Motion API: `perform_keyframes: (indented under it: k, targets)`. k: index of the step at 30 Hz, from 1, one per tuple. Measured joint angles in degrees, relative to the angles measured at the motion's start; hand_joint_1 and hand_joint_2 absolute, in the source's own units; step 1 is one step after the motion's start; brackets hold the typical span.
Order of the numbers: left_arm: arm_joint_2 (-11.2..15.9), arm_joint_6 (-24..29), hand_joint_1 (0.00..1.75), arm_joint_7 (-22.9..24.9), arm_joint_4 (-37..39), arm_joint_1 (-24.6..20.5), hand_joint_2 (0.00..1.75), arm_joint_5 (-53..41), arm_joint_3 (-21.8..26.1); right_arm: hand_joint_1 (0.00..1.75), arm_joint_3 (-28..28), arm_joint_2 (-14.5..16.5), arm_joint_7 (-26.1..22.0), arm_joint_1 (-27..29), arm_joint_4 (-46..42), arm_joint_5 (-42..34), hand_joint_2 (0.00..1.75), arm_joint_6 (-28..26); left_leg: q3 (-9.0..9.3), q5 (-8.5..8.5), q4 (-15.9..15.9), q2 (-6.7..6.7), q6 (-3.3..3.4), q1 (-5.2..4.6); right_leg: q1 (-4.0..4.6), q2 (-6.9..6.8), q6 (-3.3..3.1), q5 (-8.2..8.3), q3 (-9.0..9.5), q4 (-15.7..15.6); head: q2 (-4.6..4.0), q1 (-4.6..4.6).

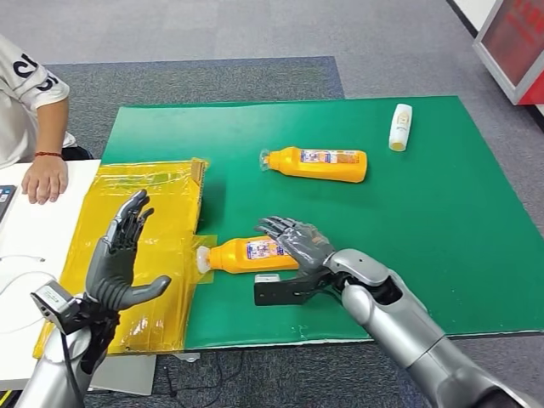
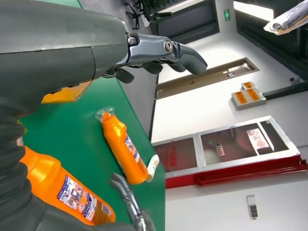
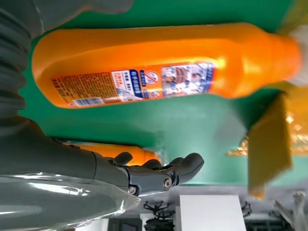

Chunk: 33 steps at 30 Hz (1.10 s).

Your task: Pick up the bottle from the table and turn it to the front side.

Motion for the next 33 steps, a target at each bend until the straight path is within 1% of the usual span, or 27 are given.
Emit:
perform_keyframes:
  k: [5, 9, 17, 21, 28, 33]
  targets:
    - [-0.5, -0.1, 0.00, 0.0, 0.7, -0.7, 1.75, -0.3, 0.0, 0.00, 4.7, 1.2, 3.7, -5.0, 6.6, 2.7, 1.75, 0.1, 0.00, 0.03, 0.0, 0.00, -0.03, 0.00, 0.00, 0.00, 0.01, 0.02, 0.00, 0.0, 0.00, 0.01]
    - [-0.8, -0.4, 0.00, 0.0, 1.3, -1.0, 1.75, -0.5, 0.0, 0.00, 7.1, 2.5, 5.9, -8.1, 11.1, 4.0, 1.75, 0.0, 0.00, 0.04, 0.0, 0.00, -0.05, 0.00, 0.00, 0.00, 0.01, 0.02, -0.01, 0.0, -0.01, -0.01]
    - [-1.0, -0.7, 0.00, 0.0, 1.9, -1.0, 1.75, -0.6, 0.4, 0.00, 10.1, 4.3, 10.3, -11.7, 17.2, 6.5, 1.75, 1.2, 0.00, 0.04, 0.0, 0.00, -0.05, 0.00, 0.00, 0.00, 0.01, 0.02, 0.00, 0.0, 0.00, 0.00]
    - [-1.1, -0.7, 0.00, 0.0, 2.0, -0.9, 1.75, -0.6, 1.2, 0.00, 11.6, 5.5, 12.8, -13.1, 20.2, 8.2, 1.75, 3.9, 0.00, 0.05, 0.0, 0.00, -0.05, 0.00, 0.00, 0.00, 0.01, 0.02, -0.01, 0.0, 0.00, 0.00]
    - [-1.1, -0.7, 0.00, 0.2, 2.0, -0.9, 1.75, -0.6, 1.8, 0.00, 14.2, 7.4, 14.0, -15.7, 25.1, 9.0, 1.75, 9.2, 0.00, 0.06, 0.0, 0.00, -0.06, 0.00, 0.00, 0.00, 0.01, 0.02, -0.01, 0.0, 0.00, 0.00]
    - [-1.1, -0.7, 0.00, 0.2, 2.2, -1.2, 1.75, -0.5, 2.0, 0.00, 15.7, 8.1, 13.7, -17.2, 27.7, 8.1, 1.75, 10.4, 0.01, 0.05, 0.0, 0.00, -0.06, 0.00, 0.00, 0.00, 0.01, 0.02, -0.01, 0.0, 0.00, -0.01]
